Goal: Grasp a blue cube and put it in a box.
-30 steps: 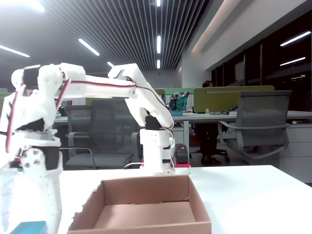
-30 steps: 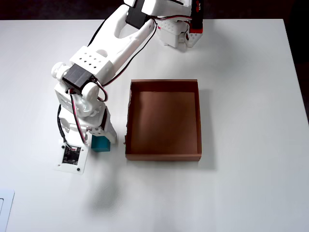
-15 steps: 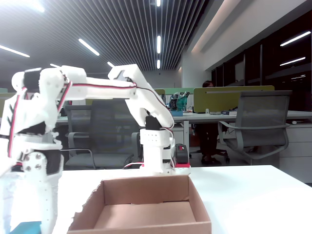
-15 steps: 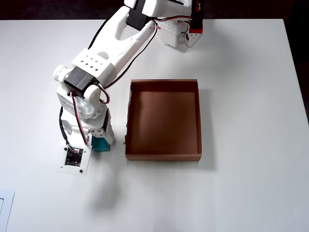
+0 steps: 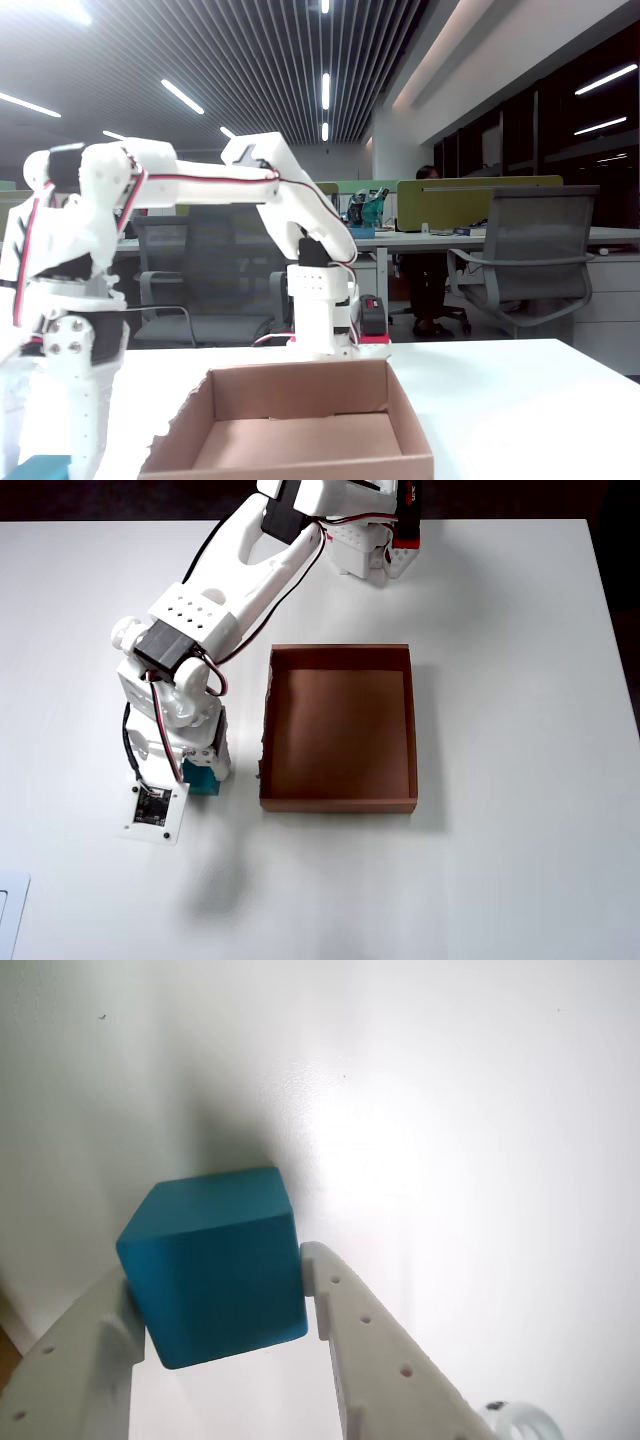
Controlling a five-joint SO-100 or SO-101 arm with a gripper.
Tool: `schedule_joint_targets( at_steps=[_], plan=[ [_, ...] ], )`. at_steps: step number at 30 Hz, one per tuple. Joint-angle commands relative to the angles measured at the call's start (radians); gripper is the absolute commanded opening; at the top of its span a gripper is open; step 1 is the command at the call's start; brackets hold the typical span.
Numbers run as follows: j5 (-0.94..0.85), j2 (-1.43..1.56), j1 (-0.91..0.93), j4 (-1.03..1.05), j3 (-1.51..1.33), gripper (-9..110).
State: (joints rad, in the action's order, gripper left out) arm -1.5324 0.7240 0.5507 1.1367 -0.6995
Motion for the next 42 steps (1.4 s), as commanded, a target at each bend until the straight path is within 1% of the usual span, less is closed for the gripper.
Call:
schedule_joint_targets(
  at_steps=[1,14,18,20,37,42],
  plan=[
    [0.002,0.017,-0.005,-0.014,0.002,15],
    [0.012,0.029,0.006,-0.011,0.020,14],
    [0.040,0.086,0.002,0.017,0.026,14],
    [0.071,0.147,-0.011,0.063,0.026,14],
    [0.152,0.365,-0.051,0.190,0.005,14],
    [0.189,0.449,-0.078,0.261,-0.014,14]
  ],
)
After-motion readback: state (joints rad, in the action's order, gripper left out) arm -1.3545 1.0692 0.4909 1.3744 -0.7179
